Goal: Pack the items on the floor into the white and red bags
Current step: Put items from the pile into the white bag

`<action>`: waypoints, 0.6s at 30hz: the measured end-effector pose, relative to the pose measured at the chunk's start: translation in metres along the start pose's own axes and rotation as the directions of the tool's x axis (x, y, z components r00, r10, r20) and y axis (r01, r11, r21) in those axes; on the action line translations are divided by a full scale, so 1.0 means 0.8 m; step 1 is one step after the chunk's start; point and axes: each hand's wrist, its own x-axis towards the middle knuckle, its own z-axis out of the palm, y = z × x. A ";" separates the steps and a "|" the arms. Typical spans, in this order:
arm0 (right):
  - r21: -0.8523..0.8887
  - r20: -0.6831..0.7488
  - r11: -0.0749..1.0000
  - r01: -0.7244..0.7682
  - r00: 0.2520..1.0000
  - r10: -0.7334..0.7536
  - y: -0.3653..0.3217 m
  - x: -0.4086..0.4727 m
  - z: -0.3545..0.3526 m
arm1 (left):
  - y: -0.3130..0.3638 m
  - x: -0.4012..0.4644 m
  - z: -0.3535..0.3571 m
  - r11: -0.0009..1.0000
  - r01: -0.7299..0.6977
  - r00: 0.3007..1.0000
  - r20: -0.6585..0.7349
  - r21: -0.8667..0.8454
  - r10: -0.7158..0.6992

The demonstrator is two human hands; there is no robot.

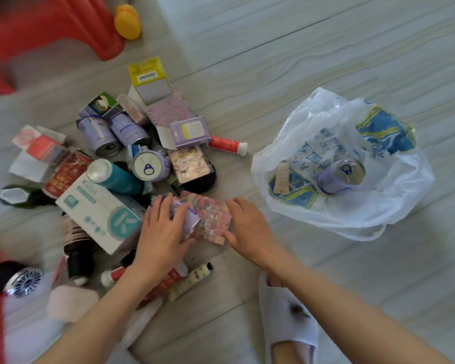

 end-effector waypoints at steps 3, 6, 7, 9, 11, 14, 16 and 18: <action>-0.151 0.228 0.988 0.027 0.974 0.008 -0.013 0.012 0.023 | -0.008 -0.007 -0.001 0.989 0.096 0.995 0.028 -0.111 -0.094; -0.282 0.277 0.958 0.049 0.960 0.033 -0.021 0.023 0.030 | -0.006 0.005 0.000 0.978 0.136 0.991 0.011 -0.159 -0.136; -0.310 0.257 0.949 0.060 0.966 0.023 -0.020 0.024 0.032 | -0.006 0.008 0.002 0.983 0.127 0.992 0.005 -0.135 -0.128; -0.350 0.204 0.933 0.083 0.979 -0.010 -0.016 0.027 0.040 | -0.008 0.012 0.004 0.991 0.101 0.994 -0.025 -0.084 -0.103; -0.338 0.164 0.937 0.089 0.986 -0.035 -0.011 0.029 0.046 | -0.009 0.012 0.004 0.994 0.077 0.996 -0.037 -0.084 -0.080; -0.322 0.063 0.940 0.112 0.993 -0.096 -0.002 0.025 0.039 | -0.009 0.005 0.004 0.981 0.062 0.998 -0.020 -0.184 -0.067; -0.281 -0.003 0.954 0.103 0.994 -0.108 0.003 0.011 0.033 | -0.009 0.001 0.000 0.962 0.052 0.997 -0.039 -0.269 -0.065; -0.192 -0.026 0.980 0.053 0.998 -0.059 0.004 -0.011 0.027 | -0.006 -0.003 -0.009 0.937 0.037 0.994 -0.083 -0.348 -0.070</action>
